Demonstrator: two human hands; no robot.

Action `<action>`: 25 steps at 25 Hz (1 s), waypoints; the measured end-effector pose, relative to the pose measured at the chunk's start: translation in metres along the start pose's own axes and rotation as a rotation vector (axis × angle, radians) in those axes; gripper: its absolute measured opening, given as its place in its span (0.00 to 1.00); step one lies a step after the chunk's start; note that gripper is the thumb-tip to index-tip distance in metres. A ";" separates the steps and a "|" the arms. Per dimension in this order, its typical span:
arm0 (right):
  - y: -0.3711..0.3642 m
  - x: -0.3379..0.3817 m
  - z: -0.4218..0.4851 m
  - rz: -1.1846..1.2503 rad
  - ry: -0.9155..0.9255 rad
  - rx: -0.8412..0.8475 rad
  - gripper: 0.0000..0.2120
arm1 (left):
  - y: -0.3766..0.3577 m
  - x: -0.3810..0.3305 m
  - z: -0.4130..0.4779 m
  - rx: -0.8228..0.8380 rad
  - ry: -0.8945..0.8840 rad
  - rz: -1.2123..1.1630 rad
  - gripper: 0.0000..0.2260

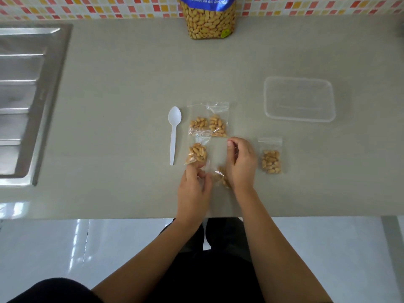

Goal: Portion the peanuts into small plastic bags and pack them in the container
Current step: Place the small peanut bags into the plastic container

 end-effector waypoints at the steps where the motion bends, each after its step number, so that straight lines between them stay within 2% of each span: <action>1: 0.001 -0.003 0.002 0.085 -0.082 0.088 0.08 | 0.000 -0.007 0.002 0.003 -0.033 -0.042 0.11; 4: -0.003 -0.004 0.005 0.472 -0.311 0.508 0.12 | -0.002 -0.021 0.020 0.024 -0.070 -0.112 0.14; 6: 0.004 0.000 0.007 0.532 -0.308 0.602 0.10 | -0.003 -0.030 0.034 0.080 -0.095 -0.129 0.15; 10: 0.020 0.004 0.014 0.664 -0.367 0.465 0.07 | 0.006 -0.054 0.058 0.172 -0.087 -0.147 0.16; 14: 0.028 0.010 0.019 0.700 -0.381 0.319 0.08 | 0.009 -0.063 0.081 0.429 -0.047 -0.026 0.09; 16: 0.033 0.013 0.020 0.707 -0.358 0.265 0.08 | 0.009 -0.071 0.087 0.530 -0.101 0.055 0.07; 21: 0.040 0.022 0.016 0.694 -0.337 0.222 0.08 | 0.003 -0.100 0.088 0.503 -0.368 0.242 0.05; 25: 0.048 0.028 0.010 0.553 -0.316 0.071 0.09 | -0.001 -0.108 0.082 0.417 -0.521 0.313 0.05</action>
Point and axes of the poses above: each hand's wrist, its own z-axis towards the middle knuckle, its own y-axis out of the back of the hand, x = y × z, the point moved 5 cm from there along z, towards the middle knuckle, and after that the axes turned 1 degree about -y, right-handed, at the moved point
